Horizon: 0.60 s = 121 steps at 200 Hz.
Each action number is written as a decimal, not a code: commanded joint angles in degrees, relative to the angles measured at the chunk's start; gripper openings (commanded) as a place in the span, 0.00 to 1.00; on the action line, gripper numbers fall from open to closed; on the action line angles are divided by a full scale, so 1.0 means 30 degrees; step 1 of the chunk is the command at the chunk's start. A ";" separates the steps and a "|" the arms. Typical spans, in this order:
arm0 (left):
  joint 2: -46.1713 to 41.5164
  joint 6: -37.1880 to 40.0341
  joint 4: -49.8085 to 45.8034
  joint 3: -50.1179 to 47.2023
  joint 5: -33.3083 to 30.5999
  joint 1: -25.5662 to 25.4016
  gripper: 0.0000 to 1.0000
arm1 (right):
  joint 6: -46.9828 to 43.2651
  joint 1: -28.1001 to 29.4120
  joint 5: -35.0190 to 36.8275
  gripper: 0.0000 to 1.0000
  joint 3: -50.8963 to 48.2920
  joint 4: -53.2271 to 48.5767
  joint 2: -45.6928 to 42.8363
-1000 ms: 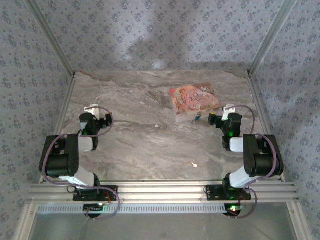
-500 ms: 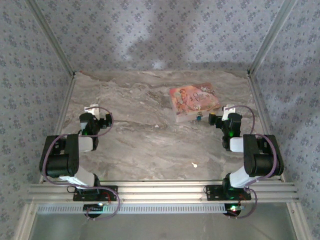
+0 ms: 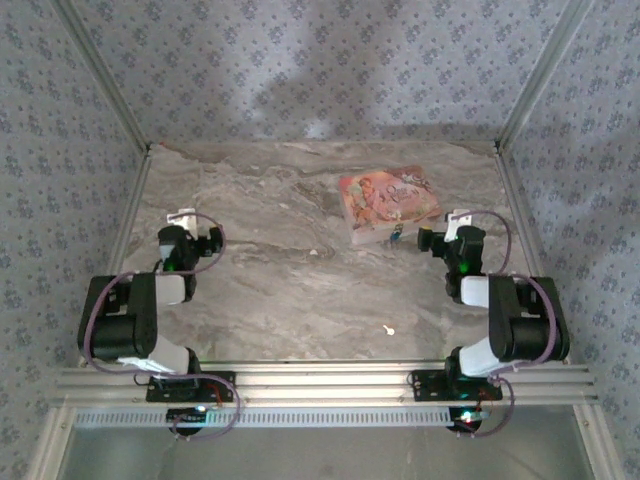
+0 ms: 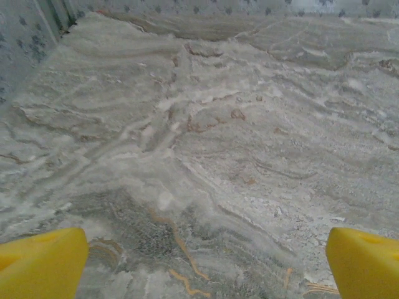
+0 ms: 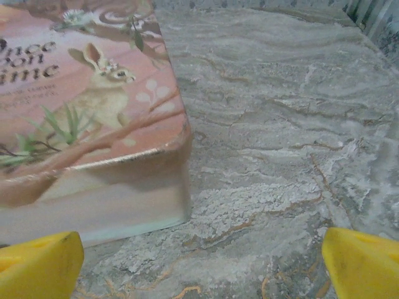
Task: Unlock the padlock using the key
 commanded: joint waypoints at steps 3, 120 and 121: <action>-0.2601 -0.0394 -0.1394 -0.0158 -0.0680 -0.0148 0.98 | 0.0203 -0.0021 0.0316 1.00 0.0971 -0.2607 -0.2037; -0.8498 -1.1933 -1.3363 0.3976 0.5057 -0.3293 0.98 | 0.8457 0.5096 -0.1544 0.86 0.6791 -2.2145 -0.8463; -0.8480 -1.1964 -1.3343 0.3976 0.5056 -0.3389 0.98 | 0.8481 0.5170 -0.1576 0.86 0.6782 -2.2280 -0.8511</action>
